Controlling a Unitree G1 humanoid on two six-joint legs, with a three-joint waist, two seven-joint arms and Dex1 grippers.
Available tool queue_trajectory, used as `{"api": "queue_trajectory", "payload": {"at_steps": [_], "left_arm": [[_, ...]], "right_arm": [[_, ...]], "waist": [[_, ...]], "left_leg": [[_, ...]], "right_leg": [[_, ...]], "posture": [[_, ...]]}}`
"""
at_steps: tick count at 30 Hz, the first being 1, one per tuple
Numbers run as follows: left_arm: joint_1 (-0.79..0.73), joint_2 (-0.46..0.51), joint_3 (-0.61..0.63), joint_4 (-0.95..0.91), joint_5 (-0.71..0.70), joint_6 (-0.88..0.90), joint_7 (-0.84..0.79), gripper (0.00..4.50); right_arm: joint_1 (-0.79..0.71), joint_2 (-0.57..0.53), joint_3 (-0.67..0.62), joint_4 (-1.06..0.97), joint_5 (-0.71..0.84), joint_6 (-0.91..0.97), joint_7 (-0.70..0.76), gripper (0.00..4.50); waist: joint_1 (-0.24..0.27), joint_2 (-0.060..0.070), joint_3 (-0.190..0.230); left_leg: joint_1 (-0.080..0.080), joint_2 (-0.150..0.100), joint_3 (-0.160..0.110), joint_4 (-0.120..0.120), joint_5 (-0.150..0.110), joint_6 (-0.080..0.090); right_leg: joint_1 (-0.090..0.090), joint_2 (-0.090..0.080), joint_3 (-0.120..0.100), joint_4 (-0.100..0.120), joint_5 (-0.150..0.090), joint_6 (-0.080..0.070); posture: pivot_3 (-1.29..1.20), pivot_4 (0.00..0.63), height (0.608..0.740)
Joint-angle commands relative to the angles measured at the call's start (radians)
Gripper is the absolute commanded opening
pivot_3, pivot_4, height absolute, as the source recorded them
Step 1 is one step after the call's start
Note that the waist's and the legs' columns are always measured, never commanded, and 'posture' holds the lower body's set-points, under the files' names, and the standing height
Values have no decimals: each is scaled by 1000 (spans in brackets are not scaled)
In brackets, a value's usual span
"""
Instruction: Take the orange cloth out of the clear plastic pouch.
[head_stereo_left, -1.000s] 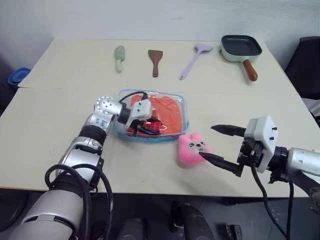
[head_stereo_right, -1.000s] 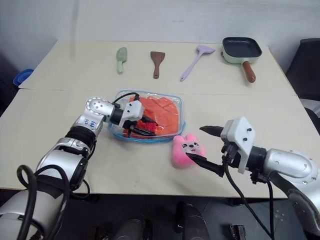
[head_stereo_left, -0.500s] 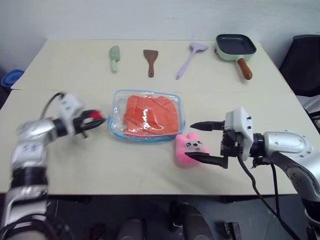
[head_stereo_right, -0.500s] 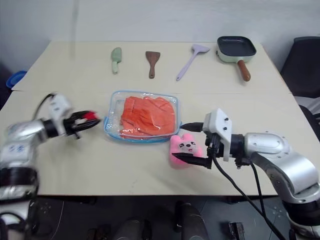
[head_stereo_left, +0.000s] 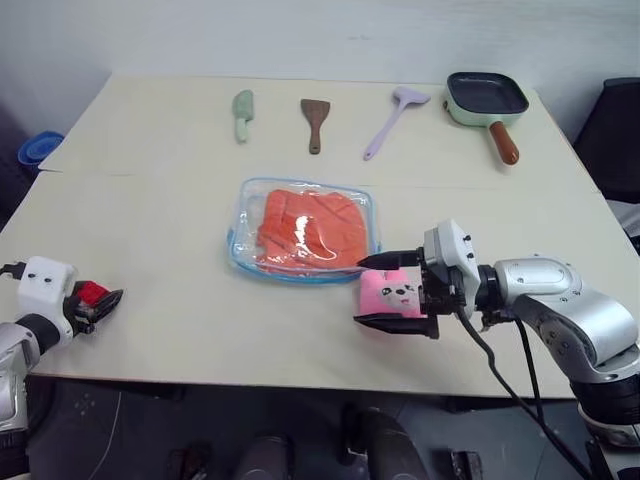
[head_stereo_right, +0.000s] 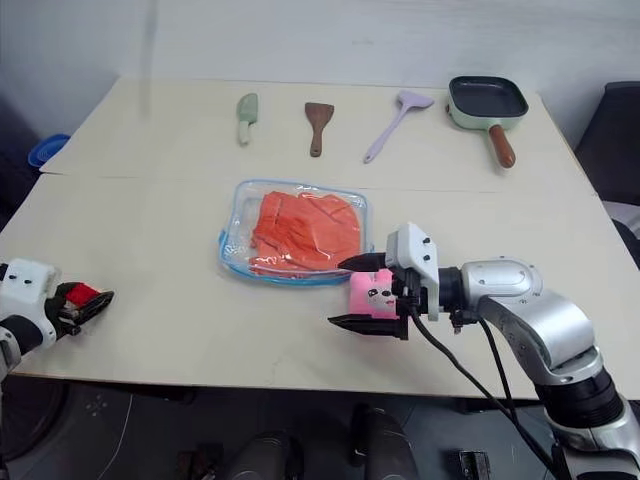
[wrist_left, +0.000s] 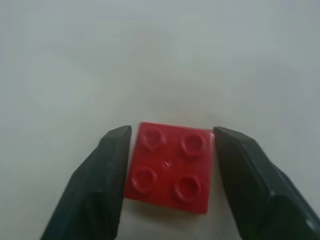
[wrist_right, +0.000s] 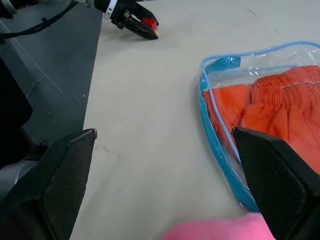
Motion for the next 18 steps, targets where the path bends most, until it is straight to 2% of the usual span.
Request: {"api": "queue_trajectory", "payload": {"at_steps": [1,2,7,10,13,16,18], "left_arm": [[8,43,57,-30,-30,11,-3,4290],[10,53,64,-36,-42,17,-15,4471],[27,184,141,-141,-239,79,-284,4471],[13,267,121,-197,-321,107,-412,4471],[-63,326,-25,-232,-309,47,-477,4471],[-219,322,-290,-197,-159,-129,-511,4471],[-333,290,-449,-99,-23,-292,-523,4471]], "right_arm": [[-15,0,-20,-8,-1,-20,11,4500],[-10,-1,-25,-10,-2,-20,11,4500],[60,-20,-71,-49,0,-5,-19,4500],[101,-31,-98,-67,-1,-4,-36,4500],[138,-39,-125,-91,6,4,-57,4500],[161,-43,-141,-115,6,12,-81,4500],[174,-46,-157,-132,14,20,-96,4500]], "waist": [[-1,0,0],[-3,0,0],[-3,0,0],[2,1,0],[4,1,1],[2,3,1],[2,3,1]], "left_leg": [[0,0,0,0,0,0],[0,0,0,0,0,0],[-1,1,0,0,-1,-2],[-2,1,0,0,-1,-2],[-2,0,0,0,-1,-2],[-1,-1,2,0,-1,-2],[-1,-1,2,0,0,-3]], "right_leg": [[0,0,0,0,0,0],[0,0,0,0,0,0],[-2,1,-1,0,-1,-1],[-3,0,-1,0,-1,-2],[-3,0,-1,-4,-1,-2],[-2,0,1,-2,-1,-2],[-2,1,2,-2,-1,-2]], "posture": [[0,150,740],[0,150,740],[0,150,740],[0,150,740],[0,150,740],[0,150,740],[0,150,740]]}}
